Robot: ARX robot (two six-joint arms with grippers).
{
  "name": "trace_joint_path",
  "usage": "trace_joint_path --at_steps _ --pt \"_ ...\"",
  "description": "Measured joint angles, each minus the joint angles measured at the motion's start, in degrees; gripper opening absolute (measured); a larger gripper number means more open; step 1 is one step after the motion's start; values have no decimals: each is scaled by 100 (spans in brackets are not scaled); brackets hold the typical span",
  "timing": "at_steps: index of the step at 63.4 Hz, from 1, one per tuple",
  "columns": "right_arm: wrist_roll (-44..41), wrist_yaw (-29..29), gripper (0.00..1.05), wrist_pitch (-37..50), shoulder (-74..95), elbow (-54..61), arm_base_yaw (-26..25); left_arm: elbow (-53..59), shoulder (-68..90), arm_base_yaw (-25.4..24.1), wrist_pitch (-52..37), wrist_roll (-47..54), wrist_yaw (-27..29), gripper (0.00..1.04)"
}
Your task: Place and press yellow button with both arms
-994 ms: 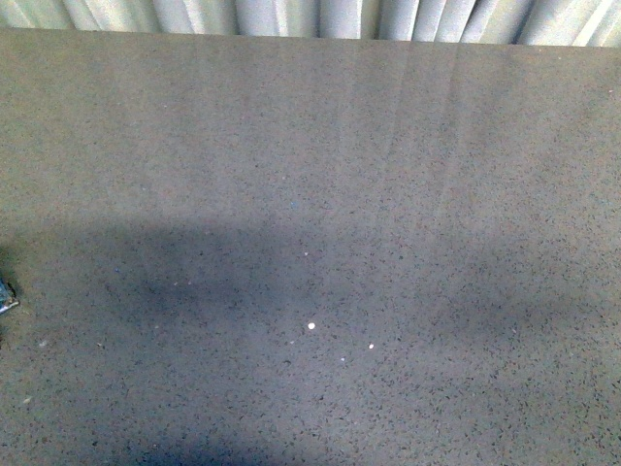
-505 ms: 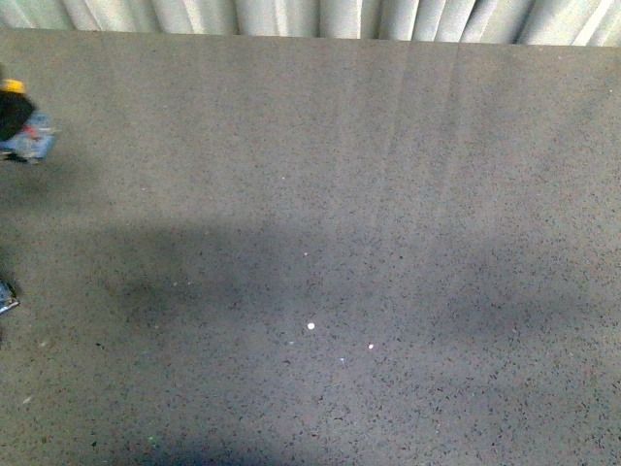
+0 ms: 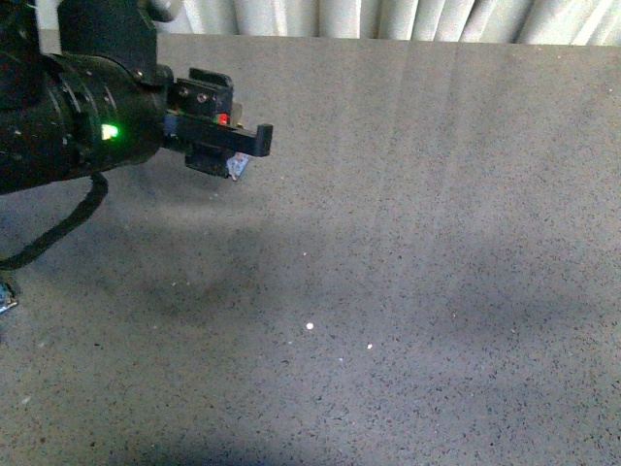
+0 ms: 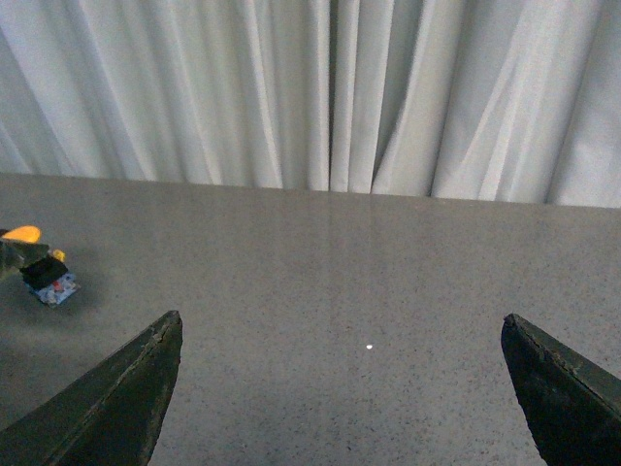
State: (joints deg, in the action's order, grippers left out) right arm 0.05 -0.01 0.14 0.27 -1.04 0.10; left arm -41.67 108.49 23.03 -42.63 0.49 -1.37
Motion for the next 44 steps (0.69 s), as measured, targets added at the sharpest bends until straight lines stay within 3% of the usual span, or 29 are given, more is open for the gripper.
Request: trace_joint_path --at_steps 44 --pt "0 0 96 0 0 0 0 -280 811 518 -293 -61 35 35"
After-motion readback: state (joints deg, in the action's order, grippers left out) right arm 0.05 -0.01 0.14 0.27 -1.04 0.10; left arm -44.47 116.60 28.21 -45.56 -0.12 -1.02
